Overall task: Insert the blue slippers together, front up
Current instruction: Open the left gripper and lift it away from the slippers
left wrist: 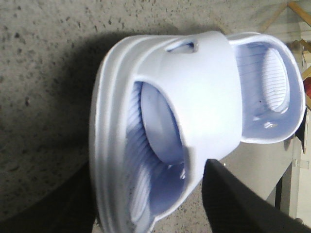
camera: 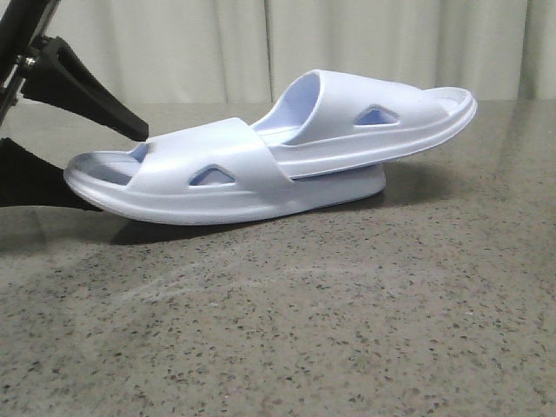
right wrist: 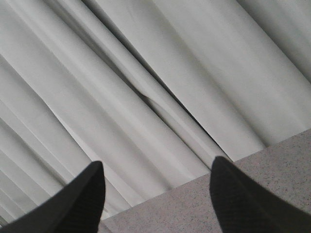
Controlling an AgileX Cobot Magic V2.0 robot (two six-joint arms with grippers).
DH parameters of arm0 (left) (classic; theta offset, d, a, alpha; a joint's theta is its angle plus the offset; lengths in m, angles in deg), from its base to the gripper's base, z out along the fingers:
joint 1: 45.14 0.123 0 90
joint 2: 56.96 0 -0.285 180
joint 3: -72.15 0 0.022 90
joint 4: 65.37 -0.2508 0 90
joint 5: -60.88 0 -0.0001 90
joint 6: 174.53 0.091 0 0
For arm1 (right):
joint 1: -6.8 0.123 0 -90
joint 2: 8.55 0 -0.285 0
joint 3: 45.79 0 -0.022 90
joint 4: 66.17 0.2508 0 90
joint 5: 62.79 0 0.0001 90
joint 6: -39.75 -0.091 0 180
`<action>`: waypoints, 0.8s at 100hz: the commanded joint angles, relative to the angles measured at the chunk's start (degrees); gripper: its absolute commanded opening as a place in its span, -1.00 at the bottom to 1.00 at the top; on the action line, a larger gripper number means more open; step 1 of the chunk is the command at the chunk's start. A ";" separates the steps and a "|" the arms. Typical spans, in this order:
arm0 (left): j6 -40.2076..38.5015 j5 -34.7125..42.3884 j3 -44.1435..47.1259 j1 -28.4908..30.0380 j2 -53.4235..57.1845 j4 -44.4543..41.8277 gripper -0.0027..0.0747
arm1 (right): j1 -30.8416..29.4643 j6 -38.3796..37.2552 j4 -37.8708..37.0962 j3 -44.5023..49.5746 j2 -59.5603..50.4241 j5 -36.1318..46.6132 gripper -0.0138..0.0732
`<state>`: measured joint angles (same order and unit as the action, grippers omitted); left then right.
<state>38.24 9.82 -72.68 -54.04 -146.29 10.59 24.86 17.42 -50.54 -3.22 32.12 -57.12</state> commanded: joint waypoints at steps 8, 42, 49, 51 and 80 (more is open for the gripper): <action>1.75 0.72 -1.33 0.08 1.41 3.35 0.10 | 0.11 0.78 -0.97 -1.61 -0.03 3.80 0.25; 7.18 6.06 -1.33 0.08 1.51 6.30 0.10 | 0.11 0.78 -0.97 -1.61 -0.03 2.74 0.25; 9.45 6.58 -1.33 0.08 1.51 7.79 0.10 | 0.11 0.78 -0.97 -1.61 -0.03 2.74 0.25; 10.03 6.99 -1.33 0.08 1.51 8.42 0.10 | 0.11 0.78 -0.97 -1.61 -0.03 2.74 0.25; 17.57 15.87 -1.33 3.77 1.62 12.39 0.10 | 0.11 0.78 -1.02 -1.61 -0.03 2.51 0.25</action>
<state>52.90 23.50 -72.68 -52.10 -146.29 19.16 24.86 17.42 -50.67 -3.22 32.12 -58.60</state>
